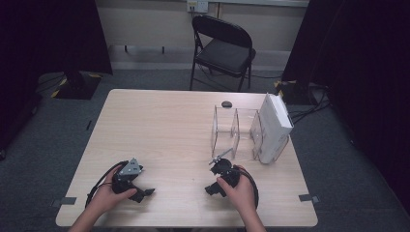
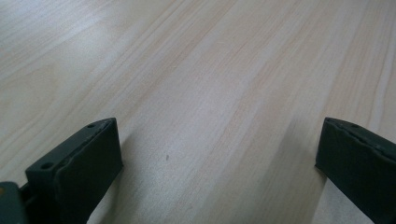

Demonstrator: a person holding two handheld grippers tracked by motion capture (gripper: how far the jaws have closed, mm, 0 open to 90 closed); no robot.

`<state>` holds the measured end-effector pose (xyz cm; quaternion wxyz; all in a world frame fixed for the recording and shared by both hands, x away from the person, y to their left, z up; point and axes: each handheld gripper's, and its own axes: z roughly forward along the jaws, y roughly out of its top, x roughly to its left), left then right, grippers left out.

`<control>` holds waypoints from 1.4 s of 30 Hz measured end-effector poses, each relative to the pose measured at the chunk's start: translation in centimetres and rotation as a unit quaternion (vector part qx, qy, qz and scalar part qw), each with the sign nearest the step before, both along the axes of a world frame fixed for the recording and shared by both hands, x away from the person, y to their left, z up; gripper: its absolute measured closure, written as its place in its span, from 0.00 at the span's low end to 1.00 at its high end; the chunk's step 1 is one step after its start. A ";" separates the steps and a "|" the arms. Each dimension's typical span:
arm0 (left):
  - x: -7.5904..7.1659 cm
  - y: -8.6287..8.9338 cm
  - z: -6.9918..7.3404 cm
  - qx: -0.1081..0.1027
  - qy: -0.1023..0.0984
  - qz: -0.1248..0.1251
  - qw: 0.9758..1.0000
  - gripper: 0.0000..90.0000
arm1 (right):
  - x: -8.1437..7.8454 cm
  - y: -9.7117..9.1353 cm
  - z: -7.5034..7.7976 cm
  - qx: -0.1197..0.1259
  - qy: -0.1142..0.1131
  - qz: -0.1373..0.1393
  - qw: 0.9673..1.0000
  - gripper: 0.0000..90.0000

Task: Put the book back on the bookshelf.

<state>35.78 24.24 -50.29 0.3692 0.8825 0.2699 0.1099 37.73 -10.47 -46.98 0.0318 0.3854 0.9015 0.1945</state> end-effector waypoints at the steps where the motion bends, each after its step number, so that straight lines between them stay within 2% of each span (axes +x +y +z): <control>1: 0.0 0.0 0.0 -0.001 0.001 0.001 1.000 0.00 | -0.1 0.1 0.0 -0.005 -0.004 0.002 1.000 0.13; 9: 0.0 0.0 0.0 -0.002 0.001 0.000 1.000 0.00 | -0.7 0.8 -0.5 -0.023 -0.046 0.010 0.999 0.11; 14: 0.0 0.0 0.0 -0.002 0.001 0.000 1.000 0.00 | -0.8 0.9 -0.8 0.000 -0.065 0.006 0.998 0.11; 20: 0.0 0.0 0.0 -0.002 0.000 0.001 1.000 0.00 | -1.1 1.0 -1.1 0.014 -0.080 0.001 0.997 0.10; 22: 0.0 0.0 0.0 -0.001 -0.001 0.001 1.000 0.00 | -1.1 0.9 -1.3 0.028 -0.089 0.004 0.996 0.10; 29: 0.0 0.0 0.0 -0.002 0.000 0.001 1.000 0.00 | -1.3 1.1 -1.8 0.054 -0.124 0.000 0.991 0.10; 42: 0.0 0.0 0.0 -0.001 0.000 0.002 1.000 0.00 | -1.8 1.3 -2.6 0.087 -0.157 -0.018 0.984 0.10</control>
